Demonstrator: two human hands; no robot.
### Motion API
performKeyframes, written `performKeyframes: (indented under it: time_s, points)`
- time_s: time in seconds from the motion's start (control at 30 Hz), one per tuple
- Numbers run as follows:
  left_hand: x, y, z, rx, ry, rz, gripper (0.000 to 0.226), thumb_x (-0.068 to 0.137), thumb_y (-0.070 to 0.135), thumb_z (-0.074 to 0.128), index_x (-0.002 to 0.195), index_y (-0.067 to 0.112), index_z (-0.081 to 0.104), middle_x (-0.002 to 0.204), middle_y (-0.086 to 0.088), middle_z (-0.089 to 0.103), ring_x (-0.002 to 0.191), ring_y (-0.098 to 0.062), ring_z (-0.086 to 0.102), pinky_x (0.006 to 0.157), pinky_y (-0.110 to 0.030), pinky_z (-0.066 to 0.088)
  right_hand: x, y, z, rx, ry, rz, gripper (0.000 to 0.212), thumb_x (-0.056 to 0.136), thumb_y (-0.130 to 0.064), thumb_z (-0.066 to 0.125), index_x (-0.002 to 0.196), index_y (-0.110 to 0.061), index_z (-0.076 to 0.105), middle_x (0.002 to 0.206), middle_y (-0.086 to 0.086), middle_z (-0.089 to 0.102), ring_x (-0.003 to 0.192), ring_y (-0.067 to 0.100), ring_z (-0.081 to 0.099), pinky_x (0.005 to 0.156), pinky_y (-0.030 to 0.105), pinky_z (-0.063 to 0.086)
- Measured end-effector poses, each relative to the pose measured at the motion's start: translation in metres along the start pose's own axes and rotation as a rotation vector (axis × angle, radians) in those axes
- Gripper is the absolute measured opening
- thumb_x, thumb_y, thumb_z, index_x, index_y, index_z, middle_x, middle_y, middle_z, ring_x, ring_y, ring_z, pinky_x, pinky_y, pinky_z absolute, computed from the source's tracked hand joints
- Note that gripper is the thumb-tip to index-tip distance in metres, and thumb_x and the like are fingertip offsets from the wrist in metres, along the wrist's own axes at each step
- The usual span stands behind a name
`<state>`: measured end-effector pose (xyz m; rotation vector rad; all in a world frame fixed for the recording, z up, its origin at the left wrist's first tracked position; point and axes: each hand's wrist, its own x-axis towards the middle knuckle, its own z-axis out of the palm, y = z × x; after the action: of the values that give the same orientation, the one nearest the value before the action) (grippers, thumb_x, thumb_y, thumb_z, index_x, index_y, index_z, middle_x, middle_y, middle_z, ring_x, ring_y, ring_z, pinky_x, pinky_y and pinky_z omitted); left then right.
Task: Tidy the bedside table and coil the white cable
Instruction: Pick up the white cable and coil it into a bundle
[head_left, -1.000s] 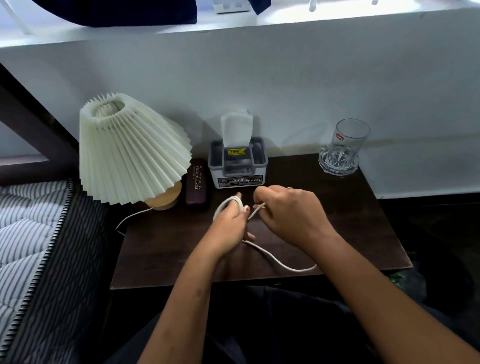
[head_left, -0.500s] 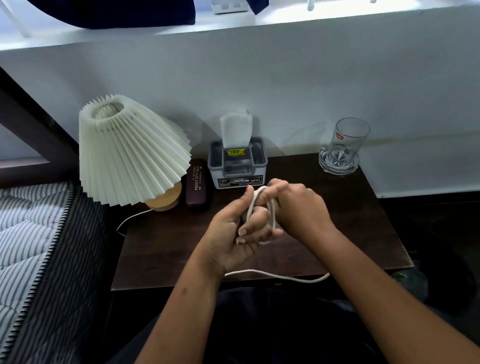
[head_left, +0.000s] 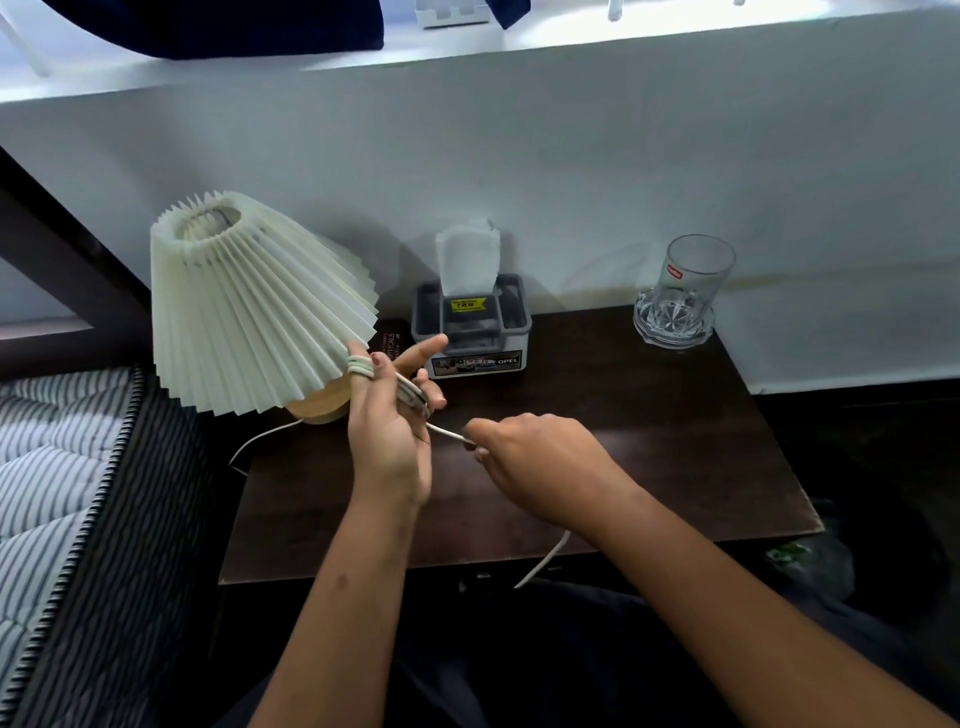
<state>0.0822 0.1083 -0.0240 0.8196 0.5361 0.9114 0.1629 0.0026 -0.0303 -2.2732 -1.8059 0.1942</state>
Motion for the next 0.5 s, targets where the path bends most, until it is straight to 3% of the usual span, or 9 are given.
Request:
performKeyframes:
  time_s: [0.1,0.17,0.23,0.3,0.33,0.37,0.43,0.5]
  points:
    - [-0.002,-0.009,-0.002,0.331,-0.042,0.058,0.056,0.102,0.020,0.023,0.147,0.024,-0.010,0.088,-0.009,0.068,0.055,-0.009,0.062,0.066,-0.019,0.050,0.000,0.002,0.000,-0.068,0.052,-0.053,0.019,0.097,-0.027,0.036,0.101,-0.021,0.053,0.091,0.004,0.065,0.079,0.032,0.063,0.053,0.032,0.029]
    - [-0.006,-0.011,0.004,0.540,-0.073,0.086,0.062,0.102,0.014,0.025,0.145,0.021,-0.018,0.087,-0.008,0.067,0.061,-0.008,0.064,0.064,-0.014,0.050,-0.001,0.001,-0.001,-0.122,0.108,-0.067,0.012,0.092,-0.024,0.046,0.088,-0.021,0.057,0.078,0.001,0.065,0.063,0.031,0.063,0.044,0.028,0.021]
    - [-0.009,-0.012,0.009,0.756,-0.093,0.090,0.066,0.100,0.008,0.030,0.146,0.015,-0.016,0.106,-0.002,0.062,0.072,0.001,0.055,0.067,-0.002,0.042,-0.002,0.001,-0.002,-0.180,0.210,-0.055,0.006,0.083,-0.023,0.059,0.076,-0.022,0.059,0.062,-0.001,0.062,0.044,0.026,0.059,0.039,0.022,0.015]
    - [-0.012,-0.012,0.010,0.954,-0.151,0.068,0.067,0.099,0.008,0.034,0.147,0.014,-0.011,0.129,0.006,0.045,0.080,0.013,0.038,0.073,0.010,0.028,-0.003,0.002,-0.006,-0.179,0.304,-0.054,0.005,0.079,-0.025,0.060,0.074,-0.024,0.060,0.055,-0.003,0.060,0.038,0.022,0.056,0.035,0.021,0.022]
    - [-0.012,-0.014,0.007,0.992,-0.201,0.047,0.066,0.099,0.010,0.035,0.147,0.017,-0.009,0.122,0.005,0.051,0.079,0.019,0.041,0.073,0.008,0.029,-0.003,0.004,-0.009,-0.164,0.341,-0.048,0.008,0.079,-0.028,0.056,0.074,-0.025,0.060,0.056,-0.003,0.059,0.038,0.021,0.056,0.034,0.022,0.027]
    - [-0.013,-0.017,0.004,0.988,-0.251,0.006,0.065,0.099,0.012,0.035,0.148,0.020,-0.008,0.100,0.005,0.058,0.070,0.017,0.049,0.069,0.000,0.037,-0.004,0.006,-0.013,-0.141,0.364,-0.037,0.011,0.079,-0.031,0.051,0.073,-0.025,0.059,0.058,-0.003,0.060,0.041,0.021,0.057,0.035,0.023,0.033]
    - [-0.014,-0.017,0.000,0.965,-0.331,-0.126,0.058,0.100,0.021,0.033,0.149,0.023,0.003,0.061,0.000,0.051,0.050,-0.003,0.050,0.058,-0.021,0.045,-0.004,0.012,-0.019,-0.103,0.379,-0.001,0.010,0.077,-0.030,0.051,0.076,-0.024,0.059,0.064,-0.003,0.063,0.048,0.023,0.060,0.038,0.026,0.039]
    - [-0.016,-0.016,0.001,0.971,-0.446,-0.276,0.046,0.100,0.035,0.027,0.142,0.019,0.031,0.045,0.000,0.044,0.042,-0.010,0.041,0.063,-0.031,0.048,-0.005,0.019,-0.023,-0.102,0.408,0.041,0.008,0.076,-0.026,0.054,0.079,-0.023,0.060,0.068,-0.003,0.063,0.052,0.024,0.061,0.041,0.026,0.040]
